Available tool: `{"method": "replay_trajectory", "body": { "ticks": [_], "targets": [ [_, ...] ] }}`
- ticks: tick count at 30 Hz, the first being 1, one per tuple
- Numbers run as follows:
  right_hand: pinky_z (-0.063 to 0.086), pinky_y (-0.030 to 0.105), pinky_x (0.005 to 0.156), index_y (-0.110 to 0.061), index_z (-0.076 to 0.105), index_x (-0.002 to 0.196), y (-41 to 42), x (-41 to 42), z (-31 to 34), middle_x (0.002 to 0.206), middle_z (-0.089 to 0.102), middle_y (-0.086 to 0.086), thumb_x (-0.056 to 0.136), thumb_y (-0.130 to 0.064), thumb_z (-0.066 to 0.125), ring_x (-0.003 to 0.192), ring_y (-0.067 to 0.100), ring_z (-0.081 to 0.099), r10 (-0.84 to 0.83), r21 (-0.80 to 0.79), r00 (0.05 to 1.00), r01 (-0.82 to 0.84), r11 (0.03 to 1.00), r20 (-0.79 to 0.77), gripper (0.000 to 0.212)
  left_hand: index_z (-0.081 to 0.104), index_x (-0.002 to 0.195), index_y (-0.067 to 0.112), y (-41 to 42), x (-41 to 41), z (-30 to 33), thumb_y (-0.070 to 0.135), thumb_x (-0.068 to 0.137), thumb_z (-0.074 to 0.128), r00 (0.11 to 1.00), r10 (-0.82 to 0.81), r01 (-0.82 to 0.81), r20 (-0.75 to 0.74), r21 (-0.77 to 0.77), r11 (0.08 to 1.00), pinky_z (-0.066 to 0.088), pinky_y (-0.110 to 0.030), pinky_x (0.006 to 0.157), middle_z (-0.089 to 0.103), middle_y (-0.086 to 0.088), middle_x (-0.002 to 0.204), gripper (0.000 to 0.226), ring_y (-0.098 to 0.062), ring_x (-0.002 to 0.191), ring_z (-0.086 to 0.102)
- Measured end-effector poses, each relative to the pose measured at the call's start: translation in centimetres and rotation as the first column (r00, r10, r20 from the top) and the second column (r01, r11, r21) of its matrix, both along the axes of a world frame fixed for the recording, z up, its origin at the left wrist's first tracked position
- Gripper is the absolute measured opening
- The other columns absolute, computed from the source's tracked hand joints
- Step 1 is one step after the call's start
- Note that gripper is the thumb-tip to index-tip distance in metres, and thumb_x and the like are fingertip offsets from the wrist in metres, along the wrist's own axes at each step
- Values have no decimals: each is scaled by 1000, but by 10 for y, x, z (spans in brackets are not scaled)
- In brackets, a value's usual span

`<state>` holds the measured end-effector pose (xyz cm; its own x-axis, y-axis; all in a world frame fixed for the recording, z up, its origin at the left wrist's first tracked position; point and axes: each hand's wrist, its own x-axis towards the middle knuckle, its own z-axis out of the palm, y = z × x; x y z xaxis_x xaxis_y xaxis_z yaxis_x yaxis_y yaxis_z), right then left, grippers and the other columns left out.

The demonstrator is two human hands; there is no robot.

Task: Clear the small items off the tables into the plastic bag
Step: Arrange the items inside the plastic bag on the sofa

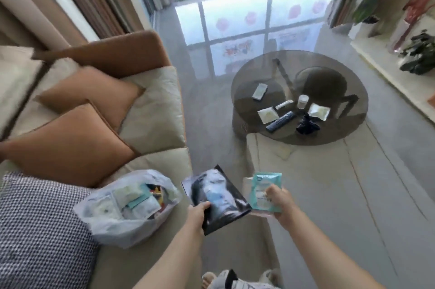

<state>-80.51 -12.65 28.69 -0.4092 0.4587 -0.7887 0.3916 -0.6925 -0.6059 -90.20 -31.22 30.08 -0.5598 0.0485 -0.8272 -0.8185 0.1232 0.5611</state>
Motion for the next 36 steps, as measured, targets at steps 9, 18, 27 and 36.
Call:
{"method": "replay_trajectory", "body": {
  "ticks": [9, 18, 27, 36],
  "targets": [
    [56, 39, 69, -4, 53, 106, -105, -86, 33, 93, 66, 16, 83, 2, 52, 78, 31, 66, 382, 158, 921, -389, 908, 75, 24, 53, 110, -2, -149, -30, 41, 1, 83, 45, 964, 264, -263, 39, -11, 965, 49, -27, 43, 62, -18, 82, 28, -31, 66, 59],
    [47, 28, 54, -8, 54, 104, -170, -158, 54, 95, 65, 12, 82, 1, 60, 76, 23, 62, 619, 332, 749, -661, 673, 237, 25, 52, 95, 2, -213, -60, 40, 0, 85, 46, 917, 399, -400, 19, 26, 916, 42, -27, 54, 55, -13, 78, 13, -26, 64, 51],
    [51, 36, 71, -6, 54, 112, -153, -239, 35, 106, 64, 17, 83, 1, 60, 86, 29, 61, 709, 371, 626, -774, 514, 324, 30, 53, 97, 5, -186, -95, 10, 0, 86, 48, 811, 573, -581, 120, 46, 813, 44, -20, 38, 58, -12, 78, 13, -24, 65, 54],
    [49, 24, 54, -10, 63, 112, -162, -308, -36, 89, 66, 5, 80, -5, 64, 69, 16, 62, 883, 190, 283, -956, 225, 376, 32, 40, 134, 8, -181, -143, -51, -1, 89, 47, 659, 751, -739, 53, -141, 659, 50, -42, 83, 53, -20, 129, 46, -35, 111, 55]
  ]
}}
